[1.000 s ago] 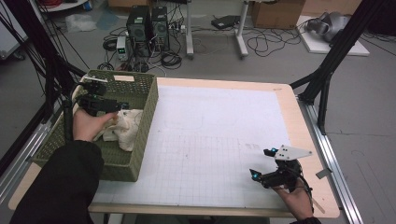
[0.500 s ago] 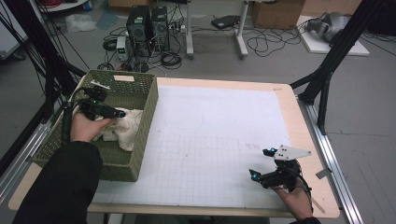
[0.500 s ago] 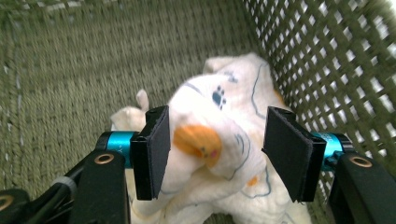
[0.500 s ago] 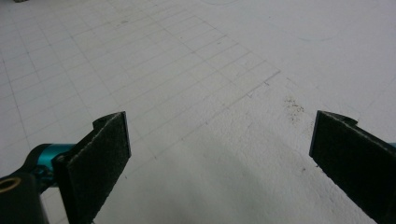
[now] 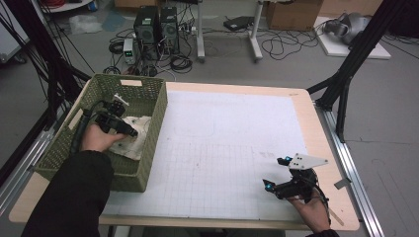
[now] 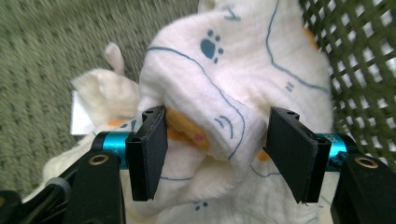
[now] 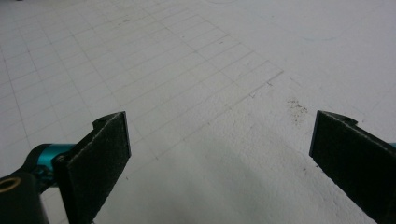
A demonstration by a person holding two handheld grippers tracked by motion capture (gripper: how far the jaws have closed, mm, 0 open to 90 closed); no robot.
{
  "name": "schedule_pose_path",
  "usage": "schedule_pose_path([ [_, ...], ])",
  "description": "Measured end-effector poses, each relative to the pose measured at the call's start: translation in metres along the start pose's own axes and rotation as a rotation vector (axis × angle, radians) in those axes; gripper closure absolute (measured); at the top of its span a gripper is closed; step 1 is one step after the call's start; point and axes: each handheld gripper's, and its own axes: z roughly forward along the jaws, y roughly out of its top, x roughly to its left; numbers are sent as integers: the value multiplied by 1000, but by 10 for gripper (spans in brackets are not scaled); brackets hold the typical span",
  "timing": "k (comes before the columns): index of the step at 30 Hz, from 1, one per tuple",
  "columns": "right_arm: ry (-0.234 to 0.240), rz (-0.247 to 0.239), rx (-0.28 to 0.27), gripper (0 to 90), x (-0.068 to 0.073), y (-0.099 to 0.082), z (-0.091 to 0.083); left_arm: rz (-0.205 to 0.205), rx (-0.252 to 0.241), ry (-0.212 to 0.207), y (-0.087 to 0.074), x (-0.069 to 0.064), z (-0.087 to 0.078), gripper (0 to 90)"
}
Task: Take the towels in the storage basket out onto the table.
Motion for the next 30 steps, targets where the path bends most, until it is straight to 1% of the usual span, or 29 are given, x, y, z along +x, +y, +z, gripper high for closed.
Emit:
schedule_pose_path([
  [3,3,-3,0,43,0,0,1,17,25,9,-1,-3,7,373],
  [5,3,-4,3,43,0,0,1,38,48,18,-2,-4,11,374],
  [7,5,-3,3,43,0,0,1,57,65,38,-3,-6,14,381],
  [8,6,-2,5,43,0,0,1,75,71,51,-3,-7,15,395],
  [9,6,-3,6,43,0,0,1,81,73,59,-4,-8,16,410],
  [10,6,-4,7,44,0,0,1,96,76,80,-4,-10,18,422],
  [11,6,-5,6,45,0,0,2,114,80,97,-5,-11,18,451],
  [12,7,-5,6,45,0,0,2,145,87,132,-5,-13,19,488],
  [13,7,-5,7,46,1,0,1,145,87,132,-5,-13,19,532],
  [14,7,-8,7,46,1,0,2,158,91,161,-5,-15,21,555],
  [15,9,-7,8,46,1,0,2,165,92,171,-5,-16,21,574],
  [16,9,-7,8,46,1,0,2,165,92,171,-5,-16,21,601],
  [17,9,-8,7,46,1,0,2,168,95,188,-5,-16,20,638],
  [18,11,-6,9,46,2,0,2,169,96,195,-5,-16,20,667],
  [20,10,-9,9,46,2,0,2,171,99,198,-5,-17,20,696],
  [22,10,-15,10,47,2,0,2,155,102,181,-5,-15,19,745],
  [23,11,-11,11,47,2,0,2,155,102,181,-5,-15,19,767],
  [24,13,-14,9,47,2,0,2,133,102,157,-5,-12,18,782],
  [27,13,-14,9,47,2,0,1,122,104,132,-5,-10,16,799],
  [29,14,-11,9,47,2,0,1,113,109,104,-5,-9,13,808],
  [30,16,-11,8,47,2,0,1,112,112,96,-5,-8,12,811],
])
